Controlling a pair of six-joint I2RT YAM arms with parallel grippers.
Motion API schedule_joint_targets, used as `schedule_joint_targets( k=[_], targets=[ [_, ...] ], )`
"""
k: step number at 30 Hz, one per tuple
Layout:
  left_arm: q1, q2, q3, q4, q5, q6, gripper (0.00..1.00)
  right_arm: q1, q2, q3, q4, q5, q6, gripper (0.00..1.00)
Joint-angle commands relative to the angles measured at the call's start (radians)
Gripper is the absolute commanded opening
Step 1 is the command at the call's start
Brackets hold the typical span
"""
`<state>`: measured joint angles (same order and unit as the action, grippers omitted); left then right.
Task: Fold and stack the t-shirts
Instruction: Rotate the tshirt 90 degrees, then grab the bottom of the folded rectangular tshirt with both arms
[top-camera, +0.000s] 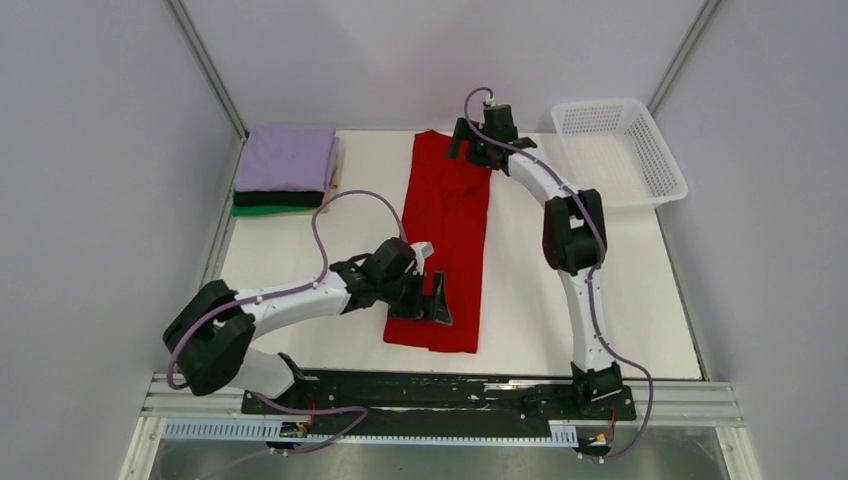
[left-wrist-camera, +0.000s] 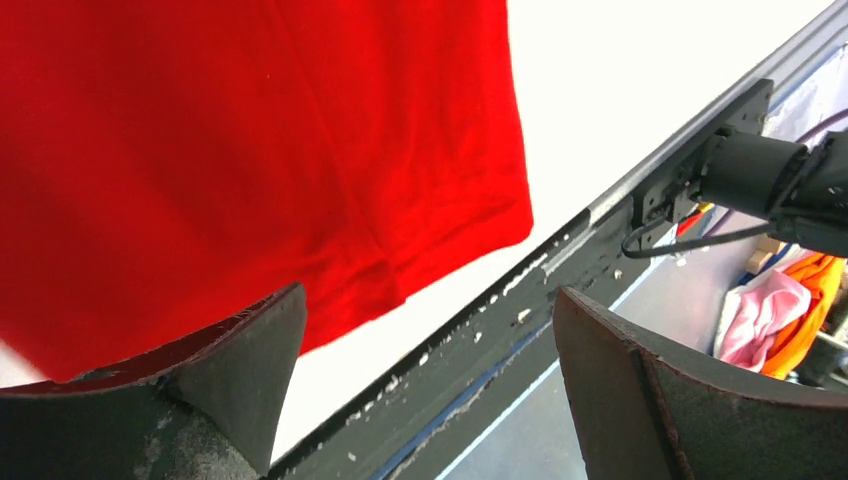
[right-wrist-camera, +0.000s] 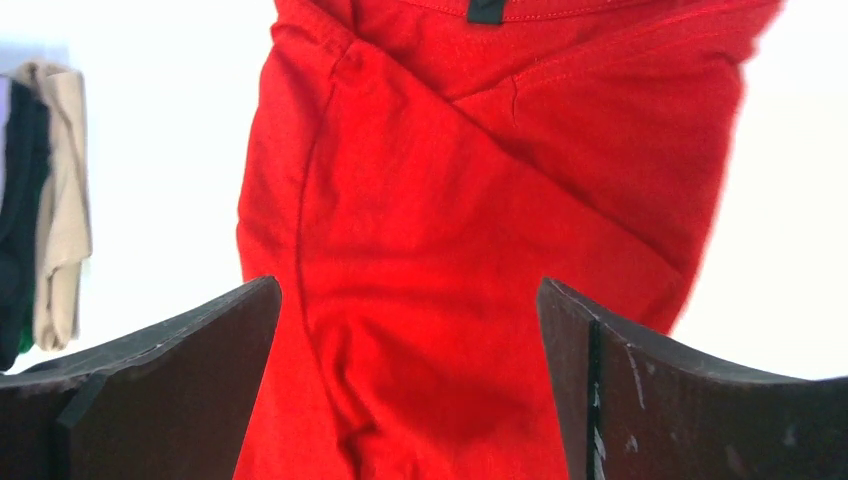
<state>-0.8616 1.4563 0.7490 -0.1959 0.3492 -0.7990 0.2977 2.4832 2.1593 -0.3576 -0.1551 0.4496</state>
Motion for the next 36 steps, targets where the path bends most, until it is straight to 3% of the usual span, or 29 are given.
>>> schedule_joint_targets(
  k=[1, 5, 7, 13, 17, 25, 31, 36],
  targets=[
    [-0.004, -0.174, 0.05, -0.169, -0.137, 0.069, 1.0, -0.003, -0.289, -0.152, 0.068, 0.042, -0.069, 1.0],
    [0.007, -0.304, 0.01, -0.303, -0.27, 0.061, 1.0, 0.004, -0.506, -0.396, 0.074, 0.037, -0.04, 1.0],
    [0.029, -0.356, -0.023, -0.358, -0.306, 0.058, 1.0, 0.017, -0.657, -0.605, 0.073, 0.035, 0.006, 1.0],
    [0.112, -0.429, -0.128, -0.37, -0.271, 0.038, 0.98, 0.07, -1.017, -1.098, 0.021, -0.067, 0.201, 0.99],
    [0.117, -0.414, -0.18, -0.317, -0.206, 0.018, 0.87, 0.149, -1.183, -1.324, -0.006, -0.131, 0.264, 0.96],
    [0.118, -0.363, -0.234, -0.259, -0.169, 0.016, 0.65, 0.253, -1.372, -1.53, -0.073, -0.226, 0.389, 0.87],
    [0.119, -0.323, -0.256, -0.215, -0.198, 0.022, 0.59, 0.288, -1.359, -1.562, -0.155, -0.283, 0.397, 0.8],
    [0.119, -0.279, -0.26, -0.168, -0.179, 0.019, 0.42, 0.361, -1.327, -1.576, -0.154, -0.307, 0.421, 0.73]
  ],
)
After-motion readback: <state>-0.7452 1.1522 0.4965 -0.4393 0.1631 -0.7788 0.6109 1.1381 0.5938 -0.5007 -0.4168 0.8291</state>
